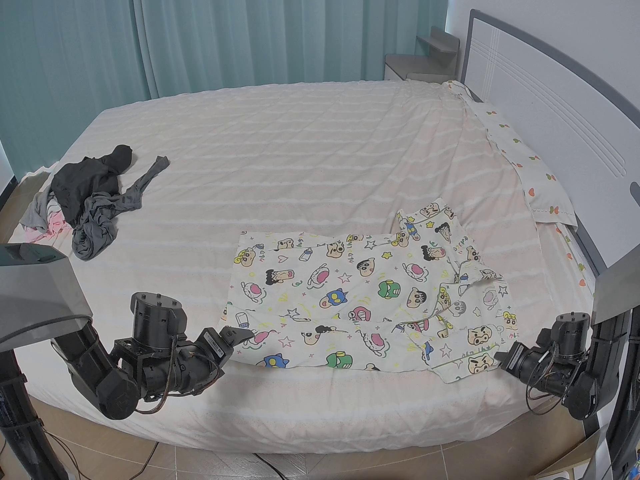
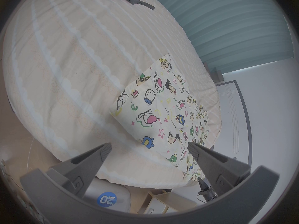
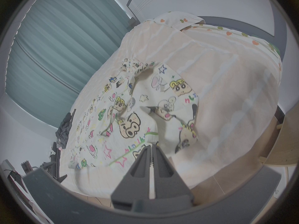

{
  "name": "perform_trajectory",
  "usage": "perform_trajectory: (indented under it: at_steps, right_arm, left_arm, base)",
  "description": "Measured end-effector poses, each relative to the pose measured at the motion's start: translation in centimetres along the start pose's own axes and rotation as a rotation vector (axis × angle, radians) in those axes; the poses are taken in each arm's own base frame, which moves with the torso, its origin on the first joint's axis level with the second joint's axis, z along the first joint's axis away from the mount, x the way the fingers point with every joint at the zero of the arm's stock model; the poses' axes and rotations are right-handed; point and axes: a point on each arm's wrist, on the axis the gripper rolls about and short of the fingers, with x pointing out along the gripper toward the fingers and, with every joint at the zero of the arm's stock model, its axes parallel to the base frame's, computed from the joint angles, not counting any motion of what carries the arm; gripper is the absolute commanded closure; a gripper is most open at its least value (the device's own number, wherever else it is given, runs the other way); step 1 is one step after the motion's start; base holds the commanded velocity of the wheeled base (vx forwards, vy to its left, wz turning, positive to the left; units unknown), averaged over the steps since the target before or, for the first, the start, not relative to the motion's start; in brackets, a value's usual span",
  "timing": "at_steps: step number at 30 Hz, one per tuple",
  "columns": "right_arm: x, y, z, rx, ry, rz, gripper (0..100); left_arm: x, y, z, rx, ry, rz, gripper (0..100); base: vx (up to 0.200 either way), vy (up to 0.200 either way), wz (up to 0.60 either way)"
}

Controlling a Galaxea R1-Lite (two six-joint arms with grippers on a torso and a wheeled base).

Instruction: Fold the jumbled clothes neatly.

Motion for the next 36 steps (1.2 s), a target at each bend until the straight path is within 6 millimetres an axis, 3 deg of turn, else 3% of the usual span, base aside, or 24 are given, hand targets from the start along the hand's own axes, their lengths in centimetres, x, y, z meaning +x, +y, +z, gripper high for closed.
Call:
perform_trajectory:
  at_steps: [8,18,19,25,31,36]
  right_arm:
    - [-0.3,-0.7,-1.7,0.004,0.084,-0.048,100]
    - [-0.6,-0.7,-1.8,0.006,0.085,-0.050,100]
    - [-0.6,-0.7,-1.7,0.006,0.085,-0.049,0]
    - [-0.8,-0.7,-1.7,0.005,0.081,-0.049,0]
    - [-1.8,-0.6,-0.4,0.020,0.016,-0.037,0]
    - [-3.0,0.8,0.7,0.005,-0.043,0.037,0]
  left_arm:
    - [0.0,0.0,0.0,0.000,0.000,0.000,0]
    - [0.0,0.0,0.0,0.000,0.000,0.000,0]
    - [0.0,0.0,0.0,0.000,0.000,0.000,0]
    - [0.0,0.0,0.0,-0.001,0.000,-0.001,0]
    - [0.0,0.0,0.0,0.000,0.001,0.000,0]
    - [0.0,0.0,0.0,0.000,0.001,0.000,0]
  base:
    - [0.000,0.000,0.00]
    - [0.000,0.000,0.00]
    - [0.000,0.000,0.00]
    - [0.000,0.000,0.00]
    - [0.000,0.000,0.00]
    - [0.000,0.000,0.00]
